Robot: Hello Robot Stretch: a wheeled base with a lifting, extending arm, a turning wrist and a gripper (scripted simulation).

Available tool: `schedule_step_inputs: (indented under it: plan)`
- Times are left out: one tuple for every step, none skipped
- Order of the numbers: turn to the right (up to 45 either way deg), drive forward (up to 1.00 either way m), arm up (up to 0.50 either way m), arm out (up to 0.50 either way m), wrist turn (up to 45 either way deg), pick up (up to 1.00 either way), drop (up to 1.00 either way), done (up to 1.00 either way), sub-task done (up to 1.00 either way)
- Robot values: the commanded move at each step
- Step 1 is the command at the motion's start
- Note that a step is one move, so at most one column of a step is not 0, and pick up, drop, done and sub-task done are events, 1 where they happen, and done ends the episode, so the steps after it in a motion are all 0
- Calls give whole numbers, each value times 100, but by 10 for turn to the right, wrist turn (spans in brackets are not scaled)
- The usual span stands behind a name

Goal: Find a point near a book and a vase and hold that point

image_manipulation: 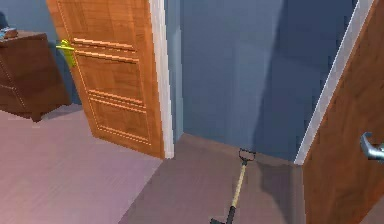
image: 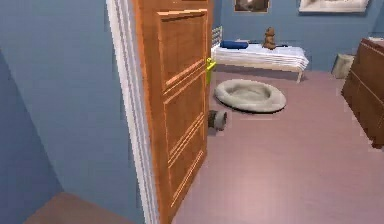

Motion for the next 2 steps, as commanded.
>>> schedule_step_inputs:
  plan:
    - [90,0,0,0,0,0,0,0,0]
    - [0,30,0,0,0,0,0,0,0]
